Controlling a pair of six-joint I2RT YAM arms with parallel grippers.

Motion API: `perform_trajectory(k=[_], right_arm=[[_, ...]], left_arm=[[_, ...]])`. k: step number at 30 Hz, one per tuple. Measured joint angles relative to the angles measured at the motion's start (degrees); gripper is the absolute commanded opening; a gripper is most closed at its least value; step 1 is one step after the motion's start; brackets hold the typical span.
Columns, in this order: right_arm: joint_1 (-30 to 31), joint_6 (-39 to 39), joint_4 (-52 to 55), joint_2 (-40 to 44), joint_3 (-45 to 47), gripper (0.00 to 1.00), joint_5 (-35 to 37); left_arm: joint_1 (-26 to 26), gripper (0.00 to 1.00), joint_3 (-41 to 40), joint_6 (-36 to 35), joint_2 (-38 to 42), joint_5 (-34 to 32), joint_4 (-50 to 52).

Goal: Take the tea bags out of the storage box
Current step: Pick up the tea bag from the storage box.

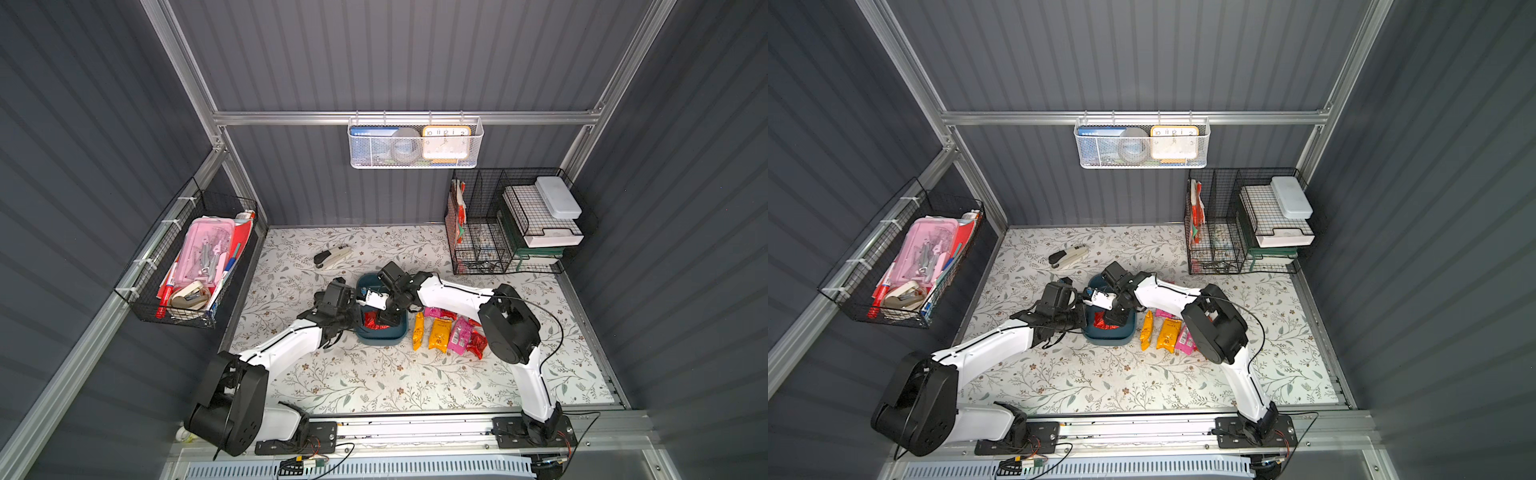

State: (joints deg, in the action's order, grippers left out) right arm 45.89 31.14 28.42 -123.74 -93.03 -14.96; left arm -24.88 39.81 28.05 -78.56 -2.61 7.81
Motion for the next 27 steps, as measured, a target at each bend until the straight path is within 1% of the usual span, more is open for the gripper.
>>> perform_trajectory(k=[3,6,7,8,11,19,22,27], right_arm=[[-0.1,-0.4,0.0,-0.2,0.0,0.34,0.7],[-0.1,-0.7,-0.1,-0.2,0.0,0.24,1.5],[-0.2,-0.7,-0.2,-0.2,0.0,0.20,1.7],[-0.3,-1.0,-0.3,-0.2,0.0,0.13,1.7],[-0.5,-1.7,-0.5,-0.2,-0.3,0.00,1.5],[-0.6,-4.0,-0.5,1.0,0.1,0.00,1.0],[-0.6,-5.3,-0.6,2.7,1.4,0.00,0.6],[-0.6,-8.2,-2.3,7.8,3.9,0.00,0.2]], left_arm=[[0.0,0.00,0.0,0.0,0.2,0.0,0.0],[0.0,0.00,0.0,0.0,0.3,0.0,0.1],[0.0,0.00,0.0,0.0,0.4,0.0,0.2],[0.0,0.00,0.0,0.0,0.4,0.0,0.2],[0.0,0.00,0.0,0.0,0.4,-0.2,0.6],[0.0,0.00,0.0,0.0,0.4,-0.3,0.7],[0.0,0.00,0.0,0.0,0.5,-0.3,0.6],[0.0,0.00,0.0,0.0,0.5,-0.3,0.6]])
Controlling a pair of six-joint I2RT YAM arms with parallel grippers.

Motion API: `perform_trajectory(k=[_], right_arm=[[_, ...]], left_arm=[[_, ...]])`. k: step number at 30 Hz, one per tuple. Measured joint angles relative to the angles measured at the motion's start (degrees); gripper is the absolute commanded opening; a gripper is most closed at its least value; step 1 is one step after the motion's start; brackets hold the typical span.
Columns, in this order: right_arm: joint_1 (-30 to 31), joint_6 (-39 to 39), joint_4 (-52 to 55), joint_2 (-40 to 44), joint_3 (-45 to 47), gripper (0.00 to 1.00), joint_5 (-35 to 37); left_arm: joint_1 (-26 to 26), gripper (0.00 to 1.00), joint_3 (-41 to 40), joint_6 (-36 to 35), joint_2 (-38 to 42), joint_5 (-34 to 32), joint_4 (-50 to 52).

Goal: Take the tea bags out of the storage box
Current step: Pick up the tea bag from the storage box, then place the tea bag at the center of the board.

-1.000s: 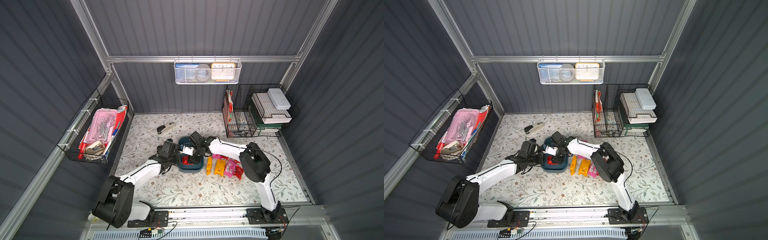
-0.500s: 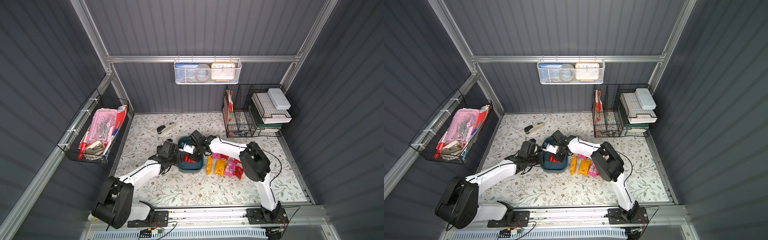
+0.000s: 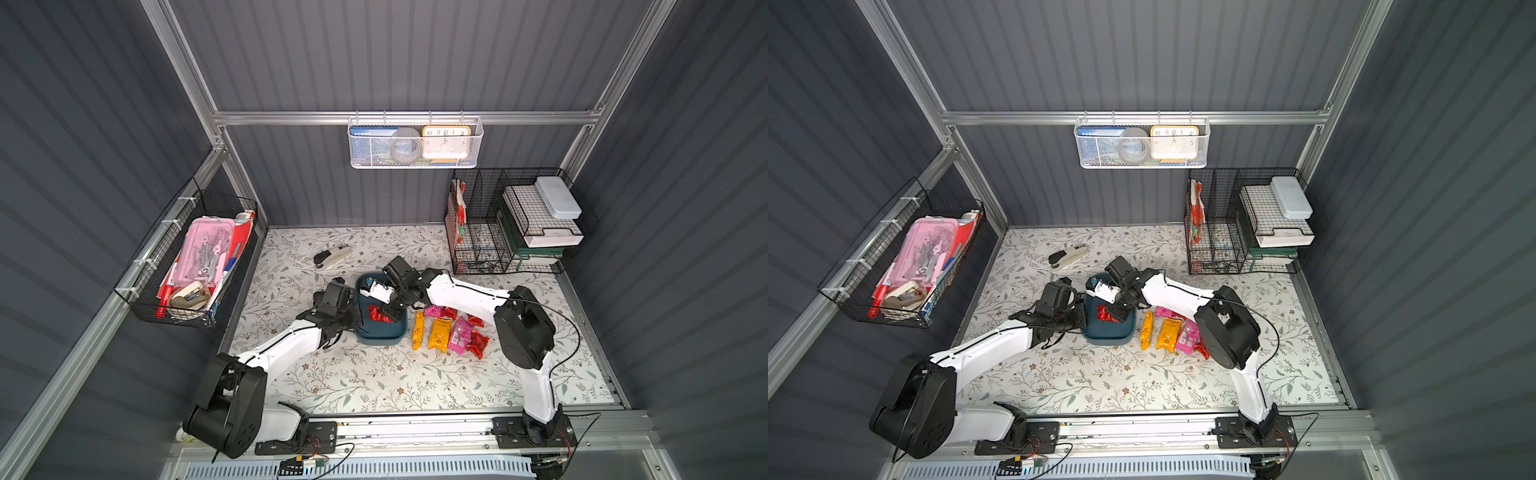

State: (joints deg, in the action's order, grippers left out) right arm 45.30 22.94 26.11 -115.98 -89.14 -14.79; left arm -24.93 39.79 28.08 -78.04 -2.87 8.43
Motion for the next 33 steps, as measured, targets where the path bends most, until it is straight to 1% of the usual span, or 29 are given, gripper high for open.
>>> perform_trajectory(k=[7,10,11,15,17,21,23,26,29,33], right_arm=[[0.0,-4.6,-4.6,6.5,5.0,0.00,2.5],[0.0,-7.6,-6.5,8.8,8.1,0.00,5.7],[0.0,-8.9,-6.9,9.6,9.0,0.00,7.0],[0.0,-15.6,-9.0,13.2,13.0,0.00,12.0],[0.0,-20.5,-9.3,15.6,14.8,0.00,14.7],[0.0,-29.9,-7.3,18.7,15.0,0.00,18.4],[0.0,-34.4,-5.6,20.2,15.0,0.00,20.5],[0.0,-39.8,-4.0,22.9,16.8,0.00,24.6],[-0.5,-44.1,-1.2,25.5,18.8,0.00,29.2],[-4.2,-49.0,3.8,27.9,20.7,0.00,32.9]], left_arm=[[0.0,0.00,0.0,0.0,0.0,0.0,0.0],[0.0,0.00,0.0,0.0,0.0,0.1,0.0],[0.0,0.02,0.0,0.0,0.0,0.1,0.0],[0.0,0.19,0.0,0.0,0.0,0.2,-0.2],[0.0,0.27,0.0,0.5,0.0,0.3,-0.3],[0.0,0.42,0.0,0.7,0.2,0.3,-0.5],[0.0,0.54,0.0,0.8,0.7,0.2,-0.5],[0.0,0.61,0.0,1.1,2.1,-0.1,-0.7],[0.0,0.62,0.0,1.3,3.7,-0.6,-0.7],[0.0,0.66,0.0,1.7,7.3,-2.3,-0.7]])
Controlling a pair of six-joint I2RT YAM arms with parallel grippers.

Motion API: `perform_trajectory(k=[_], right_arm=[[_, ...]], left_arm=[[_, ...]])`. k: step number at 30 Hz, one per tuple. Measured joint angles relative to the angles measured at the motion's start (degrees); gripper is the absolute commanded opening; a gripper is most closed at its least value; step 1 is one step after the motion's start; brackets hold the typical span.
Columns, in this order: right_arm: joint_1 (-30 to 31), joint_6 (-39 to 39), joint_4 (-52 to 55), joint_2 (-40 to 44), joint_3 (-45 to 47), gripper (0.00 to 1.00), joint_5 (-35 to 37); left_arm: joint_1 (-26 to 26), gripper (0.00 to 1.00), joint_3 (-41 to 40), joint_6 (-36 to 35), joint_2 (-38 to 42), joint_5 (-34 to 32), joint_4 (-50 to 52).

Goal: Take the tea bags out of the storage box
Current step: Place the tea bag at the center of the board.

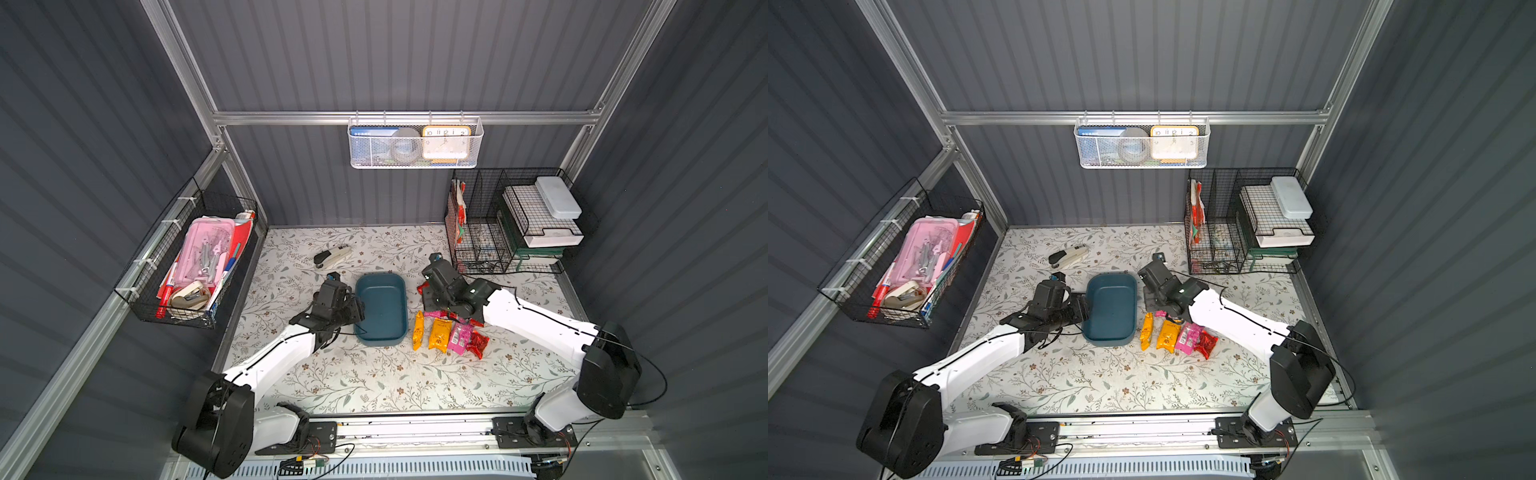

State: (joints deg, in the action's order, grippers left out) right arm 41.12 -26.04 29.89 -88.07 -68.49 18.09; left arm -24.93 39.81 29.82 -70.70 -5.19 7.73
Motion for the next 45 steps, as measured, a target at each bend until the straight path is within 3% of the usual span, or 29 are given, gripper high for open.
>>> perform_trajectory(k=[7,14,19,25,27,30,33,39,45], right_arm=[[-13.1,-4.5,5.9,7.2,9.4,0.00,2.9],[-24.0,-5.0,7.4,12.7,18.5,0.00,2.0],[-28.8,-4.3,6.8,11.6,19.3,0.00,-1.9],[-30.5,-2.1,6.3,3.1,16.8,0.01,-7.0],[-30.6,-1.4,6.1,0.9,16.0,0.09,-8.0],[-30.8,-0.4,5.7,-1.5,15.1,0.35,-9.2],[-31.0,0.4,5.9,-0.7,15.0,0.45,-9.2],[-31.5,1.3,6.8,8.9,15.6,0.51,-8.2],[-32.5,2.2,4.2,22.8,19.7,0.53,-2.7]], left_arm=[[0.0,0.71,0.9,2.1,7.4,-3.9,0.1],[0.0,0.75,2.8,3.3,6.8,-6.1,0.7],[0.0,0.75,2.8,4.3,5.4,-6.6,0.5],[0.0,0.75,2.8,5.4,3.5,-6.7,0.0],[0.0,0.76,2.8,5.4,3.5,-6.9,0.0],[0.1,0.92,3.0,5.3,3.5,-7.6,0.1],[0.2,0.99,3.5,5.4,3.6,-9.4,0.3],[0.2,0.99,5.9,4.2,3.2,-15.6,1.0],[0.5,0.99,8.9,-0.4,0.8,-24.9,-0.5]])
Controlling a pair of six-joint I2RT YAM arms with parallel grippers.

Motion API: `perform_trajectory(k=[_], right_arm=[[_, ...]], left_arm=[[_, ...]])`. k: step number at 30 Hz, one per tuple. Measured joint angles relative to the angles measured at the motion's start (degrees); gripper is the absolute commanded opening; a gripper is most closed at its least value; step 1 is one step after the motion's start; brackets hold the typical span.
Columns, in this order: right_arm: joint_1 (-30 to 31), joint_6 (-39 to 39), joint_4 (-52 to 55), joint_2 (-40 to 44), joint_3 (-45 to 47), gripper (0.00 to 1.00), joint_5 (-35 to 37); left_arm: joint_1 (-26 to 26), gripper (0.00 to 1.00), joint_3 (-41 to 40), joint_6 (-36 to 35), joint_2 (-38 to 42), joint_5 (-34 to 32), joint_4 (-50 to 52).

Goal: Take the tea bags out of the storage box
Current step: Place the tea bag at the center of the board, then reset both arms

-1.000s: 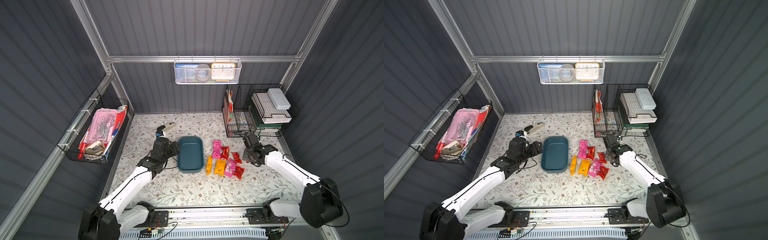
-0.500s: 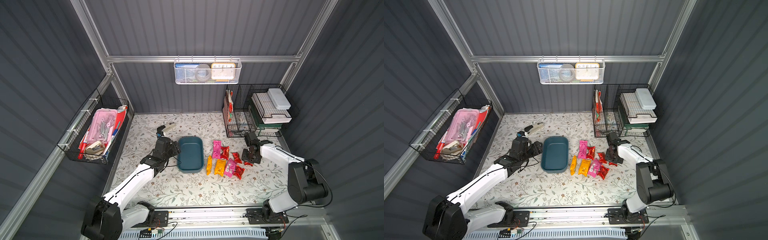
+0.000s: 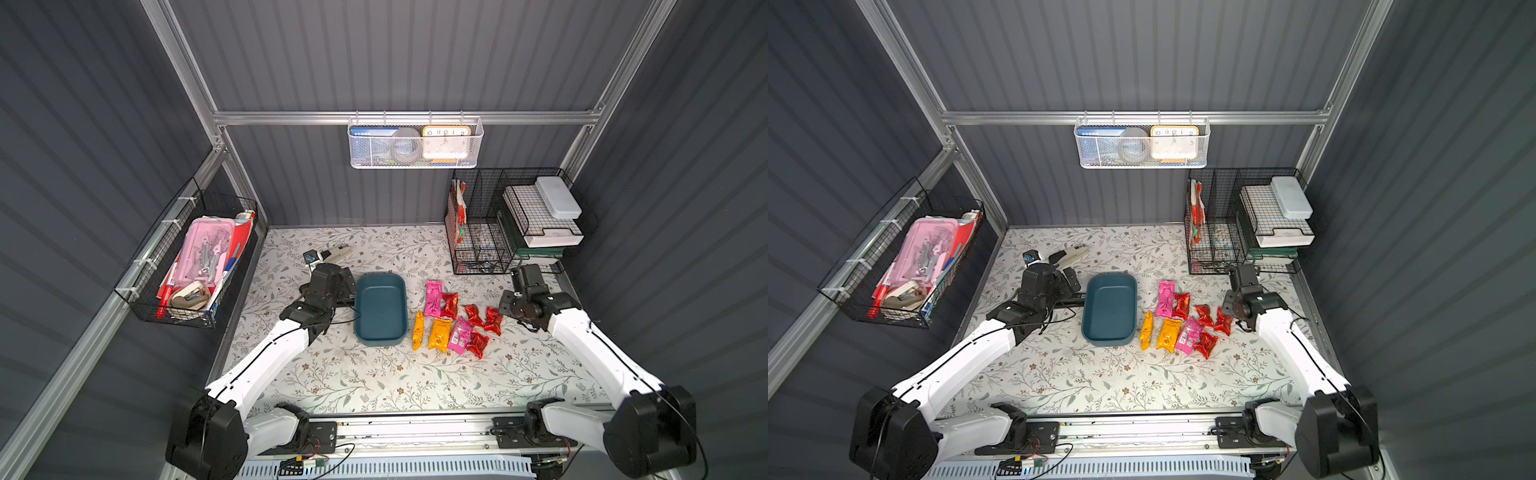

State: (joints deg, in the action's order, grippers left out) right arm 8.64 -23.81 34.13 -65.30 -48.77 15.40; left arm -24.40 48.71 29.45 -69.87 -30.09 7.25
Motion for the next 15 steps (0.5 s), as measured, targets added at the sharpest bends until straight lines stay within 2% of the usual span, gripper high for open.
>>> perform_trajectory(k=[5,7,10,15], right_arm=[[-0.3,3.6,-10.3,8.7,6.8,0.56,7.6],[-0.3,7.5,-18.4,10.2,12.0,0.58,10.1],[-0.3,12.9,-31.0,7.8,19.6,0.62,12.8],[-1.4,16.9,-47.3,-1.0,26.1,0.62,13.7]], left_arm=[[1.0,0.99,-0.7,-5.4,-1.0,-8.3,-4.7],[2.2,0.99,-2.5,-7.8,-0.8,-10.3,-8.8],[5.9,0.99,-5.3,-10.1,-1.4,-10.2,-13.0],[10.8,0.99,-8.8,-14.1,-2.6,-7.8,-18.7]])
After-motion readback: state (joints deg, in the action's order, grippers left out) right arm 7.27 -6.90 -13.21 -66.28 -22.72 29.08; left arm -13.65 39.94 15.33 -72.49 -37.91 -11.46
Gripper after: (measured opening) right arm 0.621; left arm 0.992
